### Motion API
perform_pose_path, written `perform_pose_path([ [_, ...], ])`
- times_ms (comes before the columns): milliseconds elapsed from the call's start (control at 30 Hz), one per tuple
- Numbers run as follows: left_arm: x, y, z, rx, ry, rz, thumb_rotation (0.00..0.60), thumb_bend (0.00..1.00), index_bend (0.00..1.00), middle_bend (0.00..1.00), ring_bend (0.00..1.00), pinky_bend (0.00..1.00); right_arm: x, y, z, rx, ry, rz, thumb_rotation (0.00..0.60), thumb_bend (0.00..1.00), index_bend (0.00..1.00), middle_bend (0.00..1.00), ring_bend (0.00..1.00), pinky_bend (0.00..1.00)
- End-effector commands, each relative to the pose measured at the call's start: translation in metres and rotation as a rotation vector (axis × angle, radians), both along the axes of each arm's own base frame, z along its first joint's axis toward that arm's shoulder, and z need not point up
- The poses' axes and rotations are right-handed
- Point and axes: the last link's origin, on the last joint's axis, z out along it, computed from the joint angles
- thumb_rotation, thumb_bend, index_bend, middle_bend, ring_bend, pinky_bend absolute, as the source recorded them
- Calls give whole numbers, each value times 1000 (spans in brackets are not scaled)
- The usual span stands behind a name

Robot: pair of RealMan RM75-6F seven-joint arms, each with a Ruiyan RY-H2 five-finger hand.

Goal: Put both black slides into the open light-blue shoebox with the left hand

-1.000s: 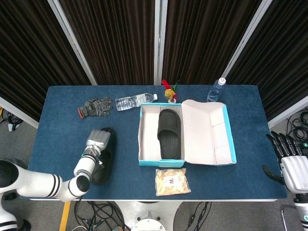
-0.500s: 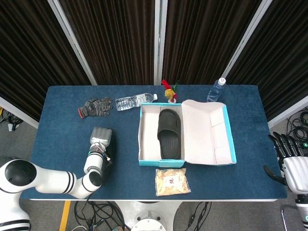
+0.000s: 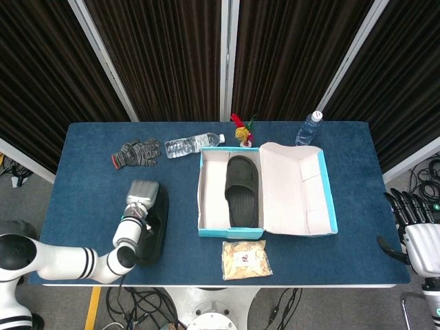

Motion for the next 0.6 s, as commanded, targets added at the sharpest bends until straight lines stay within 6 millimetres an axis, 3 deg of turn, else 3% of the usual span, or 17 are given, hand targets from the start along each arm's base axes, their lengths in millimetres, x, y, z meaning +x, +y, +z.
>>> perform_pose_path([
  [33, -5, 2, 15, 17, -59, 12, 600, 0, 587, 650, 726, 858, 0, 1, 1, -4, 2, 0, 600, 153, 0, 48, 0, 25],
  [267, -17, 11, 67, 144, -282, 32, 600, 0, 615, 670, 736, 881, 1, 2, 2, -7, 5, 0, 600, 152, 0, 48, 0, 25],
  [433, -16, 27, 102, 281, -603, 80, 600, 0, 620, 677, 739, 901, 3, 1, 1, -6, 9, 6, 600, 153, 0, 49, 0, 25],
  [600, 2, 40, 109, 290, -935, 95, 600, 0, 619, 673, 714, 902, 4, 1, 1, -3, 14, 7, 600, 153, 0, 49, 0, 25],
])
